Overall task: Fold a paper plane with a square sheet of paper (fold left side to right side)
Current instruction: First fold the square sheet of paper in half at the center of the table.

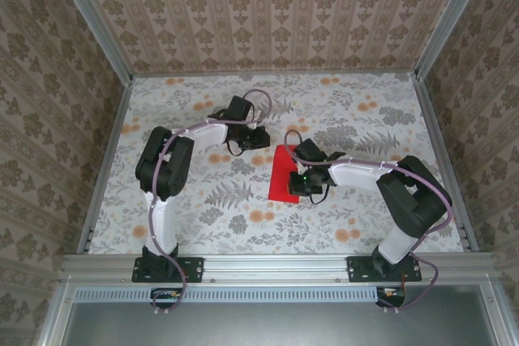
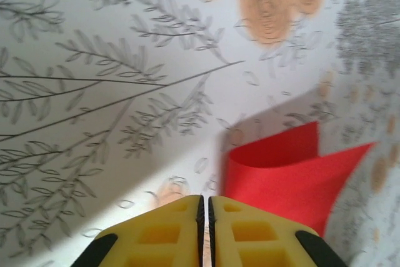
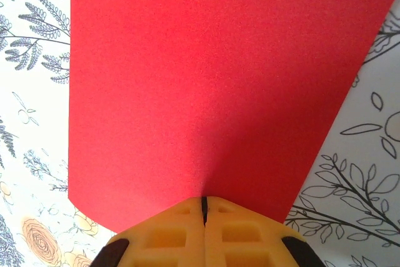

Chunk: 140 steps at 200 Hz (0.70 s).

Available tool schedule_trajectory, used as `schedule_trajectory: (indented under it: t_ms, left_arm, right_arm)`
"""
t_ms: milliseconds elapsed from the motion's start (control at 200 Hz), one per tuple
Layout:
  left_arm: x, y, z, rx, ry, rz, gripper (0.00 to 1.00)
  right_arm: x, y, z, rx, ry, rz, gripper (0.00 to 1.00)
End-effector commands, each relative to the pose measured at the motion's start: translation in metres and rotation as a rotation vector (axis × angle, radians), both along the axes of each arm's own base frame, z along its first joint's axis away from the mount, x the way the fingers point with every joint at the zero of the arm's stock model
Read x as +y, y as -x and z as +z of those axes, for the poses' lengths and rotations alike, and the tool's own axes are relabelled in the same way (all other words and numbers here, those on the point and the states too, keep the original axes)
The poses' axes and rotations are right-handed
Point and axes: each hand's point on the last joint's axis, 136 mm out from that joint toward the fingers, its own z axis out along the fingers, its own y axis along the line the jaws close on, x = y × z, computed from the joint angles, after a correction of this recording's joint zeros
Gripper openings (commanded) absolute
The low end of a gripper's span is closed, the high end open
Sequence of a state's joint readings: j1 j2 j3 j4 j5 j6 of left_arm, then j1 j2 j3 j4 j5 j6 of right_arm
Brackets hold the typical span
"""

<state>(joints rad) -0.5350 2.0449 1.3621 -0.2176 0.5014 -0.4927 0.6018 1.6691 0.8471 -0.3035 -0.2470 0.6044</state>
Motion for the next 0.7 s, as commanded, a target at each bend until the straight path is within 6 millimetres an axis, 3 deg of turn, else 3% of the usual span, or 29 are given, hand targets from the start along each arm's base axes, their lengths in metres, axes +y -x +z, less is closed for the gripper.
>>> schedule_trajectory:
  t_ms: [0,310,695]
  left_arm:
    - [-0.024,0.008,0.023,-0.022,0.138,-0.064,0.12]
    - [-0.047,0.015,-0.007,0.039,0.141,-0.093,0.11]
    - [-0.029,0.000,-0.042,0.046,0.052,-0.012,0.11]
  right_arm:
    - [-0.039,0.044,-0.035,0.184,0.170,0.004,0.06]
    - [-0.039,0.045,-0.033,0.183,0.170,0.006,0.06]
    - [-0.045,0.049,-0.033,0.196,0.195,0.020,0.06]
